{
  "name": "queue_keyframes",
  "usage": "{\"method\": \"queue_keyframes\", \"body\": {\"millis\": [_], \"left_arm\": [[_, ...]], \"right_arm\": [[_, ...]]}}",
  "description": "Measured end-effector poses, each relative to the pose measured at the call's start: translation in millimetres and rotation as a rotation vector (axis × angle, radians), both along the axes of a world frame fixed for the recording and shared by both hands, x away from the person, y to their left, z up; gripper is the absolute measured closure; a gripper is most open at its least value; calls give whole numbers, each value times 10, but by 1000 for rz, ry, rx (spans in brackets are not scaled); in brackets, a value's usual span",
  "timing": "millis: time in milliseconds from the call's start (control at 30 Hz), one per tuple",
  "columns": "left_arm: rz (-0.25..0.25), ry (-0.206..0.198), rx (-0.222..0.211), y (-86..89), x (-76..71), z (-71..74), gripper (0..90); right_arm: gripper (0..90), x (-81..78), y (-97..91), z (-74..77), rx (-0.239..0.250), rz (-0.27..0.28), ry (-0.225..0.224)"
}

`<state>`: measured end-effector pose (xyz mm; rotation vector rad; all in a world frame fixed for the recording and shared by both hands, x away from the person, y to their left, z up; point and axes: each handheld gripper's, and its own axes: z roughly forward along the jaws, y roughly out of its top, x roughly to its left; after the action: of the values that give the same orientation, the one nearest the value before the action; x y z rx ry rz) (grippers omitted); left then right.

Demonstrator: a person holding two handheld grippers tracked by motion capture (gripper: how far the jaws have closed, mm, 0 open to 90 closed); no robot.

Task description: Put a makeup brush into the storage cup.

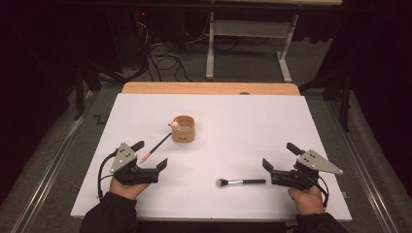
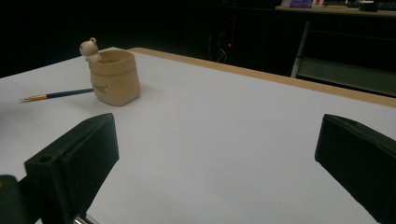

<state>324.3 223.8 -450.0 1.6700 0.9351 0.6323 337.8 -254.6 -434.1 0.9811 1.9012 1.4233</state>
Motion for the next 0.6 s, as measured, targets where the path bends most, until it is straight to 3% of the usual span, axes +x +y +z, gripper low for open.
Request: {"method": "queue_keyframes", "body": {"millis": [600], "left_arm": [[152,50,-52,441,133,-45,6]], "right_arm": [[5,3,-11,1,-1,6,-5]]}}
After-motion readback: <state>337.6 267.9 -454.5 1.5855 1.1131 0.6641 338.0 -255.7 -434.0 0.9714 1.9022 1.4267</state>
